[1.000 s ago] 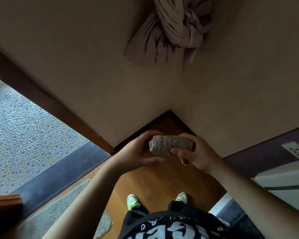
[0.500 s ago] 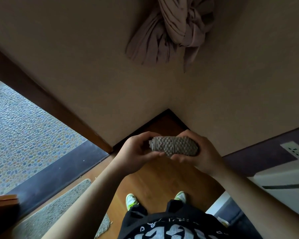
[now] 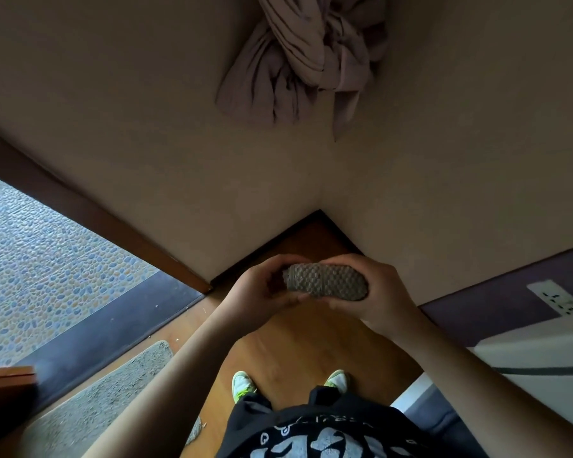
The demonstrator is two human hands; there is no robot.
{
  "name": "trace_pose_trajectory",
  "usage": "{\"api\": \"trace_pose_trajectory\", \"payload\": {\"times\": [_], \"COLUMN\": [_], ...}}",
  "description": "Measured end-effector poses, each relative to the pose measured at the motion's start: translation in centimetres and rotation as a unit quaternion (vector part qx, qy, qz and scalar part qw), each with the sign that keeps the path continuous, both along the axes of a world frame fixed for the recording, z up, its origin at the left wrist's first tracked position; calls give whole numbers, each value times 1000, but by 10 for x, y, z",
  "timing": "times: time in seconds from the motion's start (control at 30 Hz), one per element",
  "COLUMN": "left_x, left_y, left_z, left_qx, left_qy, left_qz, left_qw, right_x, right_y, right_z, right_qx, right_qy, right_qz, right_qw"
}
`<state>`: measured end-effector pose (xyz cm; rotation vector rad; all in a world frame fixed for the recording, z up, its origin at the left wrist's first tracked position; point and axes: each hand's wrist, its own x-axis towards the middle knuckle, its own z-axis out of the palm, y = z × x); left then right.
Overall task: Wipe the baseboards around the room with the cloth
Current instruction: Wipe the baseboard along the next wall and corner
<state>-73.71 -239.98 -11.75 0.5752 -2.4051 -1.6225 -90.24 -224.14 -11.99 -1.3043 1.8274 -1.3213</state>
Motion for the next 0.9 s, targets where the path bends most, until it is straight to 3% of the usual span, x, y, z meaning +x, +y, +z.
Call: {"api": "trace_pose_trajectory", "payload": {"times": [0.3,0.47,0.9], "left_x": [-17,-4,-1], "left_y": [13,5,-67], "left_z": [-6,-8,-40], "left_qx": [-16,-30,32], "left_qy": [-24,-18,-32], "left_qz": [25,49,55], "left_qw": [999,998,997], "right_x": [-16,-8,-10], "right_y": [5,-11,-78], "right_z": [-23,-22,-36], "right_qx": [-17,-18,98], "right_qy": [28,-4,-9], "right_qz": [-9,6,65], "right_qw": [999,1000,993]}}
